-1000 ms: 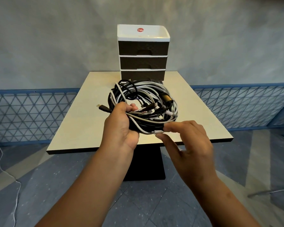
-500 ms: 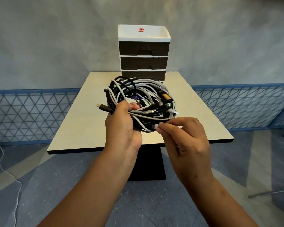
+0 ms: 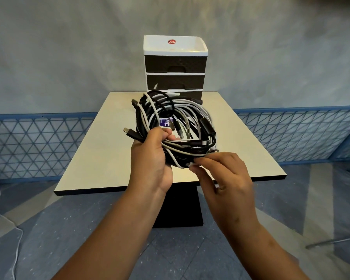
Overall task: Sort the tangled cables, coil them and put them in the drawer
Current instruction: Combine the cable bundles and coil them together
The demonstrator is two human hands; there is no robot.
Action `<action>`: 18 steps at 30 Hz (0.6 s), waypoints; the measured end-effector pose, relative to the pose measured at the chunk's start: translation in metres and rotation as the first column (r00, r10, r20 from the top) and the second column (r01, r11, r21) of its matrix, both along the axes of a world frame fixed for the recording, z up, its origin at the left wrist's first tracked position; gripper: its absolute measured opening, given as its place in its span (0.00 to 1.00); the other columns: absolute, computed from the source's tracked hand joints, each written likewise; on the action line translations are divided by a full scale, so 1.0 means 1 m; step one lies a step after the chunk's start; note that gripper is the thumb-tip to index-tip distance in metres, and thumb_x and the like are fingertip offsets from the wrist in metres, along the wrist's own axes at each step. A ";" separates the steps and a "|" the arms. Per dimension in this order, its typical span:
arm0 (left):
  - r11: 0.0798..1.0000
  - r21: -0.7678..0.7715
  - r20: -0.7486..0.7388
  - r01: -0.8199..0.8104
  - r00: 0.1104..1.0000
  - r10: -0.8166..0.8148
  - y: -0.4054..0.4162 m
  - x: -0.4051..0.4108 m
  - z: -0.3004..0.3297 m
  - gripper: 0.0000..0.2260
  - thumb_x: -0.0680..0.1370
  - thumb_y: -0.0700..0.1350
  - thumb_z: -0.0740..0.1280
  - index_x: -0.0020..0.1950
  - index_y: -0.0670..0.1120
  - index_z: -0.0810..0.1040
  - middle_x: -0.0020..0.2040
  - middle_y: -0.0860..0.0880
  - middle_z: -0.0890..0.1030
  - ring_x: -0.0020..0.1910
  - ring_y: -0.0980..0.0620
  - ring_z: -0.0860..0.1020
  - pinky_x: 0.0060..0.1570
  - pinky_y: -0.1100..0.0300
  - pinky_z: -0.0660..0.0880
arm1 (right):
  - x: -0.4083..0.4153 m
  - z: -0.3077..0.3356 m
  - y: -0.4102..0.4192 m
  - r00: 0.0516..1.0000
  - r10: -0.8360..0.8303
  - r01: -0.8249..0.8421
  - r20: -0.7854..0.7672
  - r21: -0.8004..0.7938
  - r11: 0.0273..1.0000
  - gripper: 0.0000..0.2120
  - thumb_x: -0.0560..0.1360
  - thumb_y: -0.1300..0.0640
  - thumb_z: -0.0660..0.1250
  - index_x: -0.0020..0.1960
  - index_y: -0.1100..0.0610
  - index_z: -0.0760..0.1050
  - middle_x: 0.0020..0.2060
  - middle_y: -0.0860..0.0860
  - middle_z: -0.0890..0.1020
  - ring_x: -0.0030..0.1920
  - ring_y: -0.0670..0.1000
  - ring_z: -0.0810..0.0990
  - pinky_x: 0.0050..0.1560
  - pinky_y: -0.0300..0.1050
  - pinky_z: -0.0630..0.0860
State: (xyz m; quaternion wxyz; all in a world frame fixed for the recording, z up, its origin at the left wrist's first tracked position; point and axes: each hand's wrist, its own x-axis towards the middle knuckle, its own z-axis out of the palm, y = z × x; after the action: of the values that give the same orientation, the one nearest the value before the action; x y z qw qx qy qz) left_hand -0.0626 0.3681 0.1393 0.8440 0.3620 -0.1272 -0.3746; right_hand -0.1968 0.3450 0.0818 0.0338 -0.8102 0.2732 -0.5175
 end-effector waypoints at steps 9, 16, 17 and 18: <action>1.000 0.005 0.091 0.022 0.996 -0.022 0.005 0.001 0.003 0.22 0.75 0.31 0.61 0.24 0.47 0.79 0.27 0.49 0.77 0.25 0.55 0.75 0.39 0.56 0.75 | -0.001 0.005 -0.004 0.985 0.035 -0.041 -0.166 -0.036 0.998 0.05 0.74 0.56 0.74 0.47 0.56 0.80 0.43 0.47 0.79 0.44 0.50 0.76 0.44 0.47 0.70; 0.997 0.020 0.060 0.077 0.995 -0.078 0.006 -0.001 -0.003 0.23 0.75 0.31 0.60 0.23 0.47 0.78 0.27 0.49 0.76 0.25 0.56 0.75 0.42 0.55 0.73 | 0.004 0.005 -0.001 0.995 0.018 -0.008 -0.099 0.106 0.994 0.05 0.69 0.53 0.72 0.41 0.52 0.77 0.38 0.37 0.69 0.41 0.42 0.71 0.43 0.46 0.64; 0.996 0.020 0.053 0.087 0.995 -0.088 0.006 -0.001 -0.003 0.23 0.75 0.31 0.60 0.23 0.47 0.78 0.27 0.49 0.76 0.25 0.56 0.74 0.43 0.54 0.73 | 0.004 0.004 0.000 0.995 0.012 -0.003 -0.094 0.094 0.996 0.05 0.69 0.54 0.71 0.41 0.52 0.77 0.38 0.38 0.70 0.41 0.43 0.71 0.43 0.45 0.64; 0.995 0.020 0.048 0.093 0.994 -0.094 0.007 -0.002 -0.003 0.23 0.75 0.31 0.60 0.23 0.47 0.78 0.27 0.50 0.76 0.25 0.56 0.74 0.43 0.54 0.73 | 0.004 0.002 0.000 0.996 0.005 0.002 -0.090 0.076 0.997 0.04 0.70 0.54 0.70 0.41 0.53 0.77 0.38 0.40 0.71 0.42 0.45 0.72 0.42 0.46 0.64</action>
State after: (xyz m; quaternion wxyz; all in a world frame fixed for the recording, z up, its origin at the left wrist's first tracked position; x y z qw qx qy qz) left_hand -0.0644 0.3748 0.1363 0.8190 0.3721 -0.1615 -0.4058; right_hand -0.1929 0.3454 0.0842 0.0528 -0.8312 0.2933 -0.4694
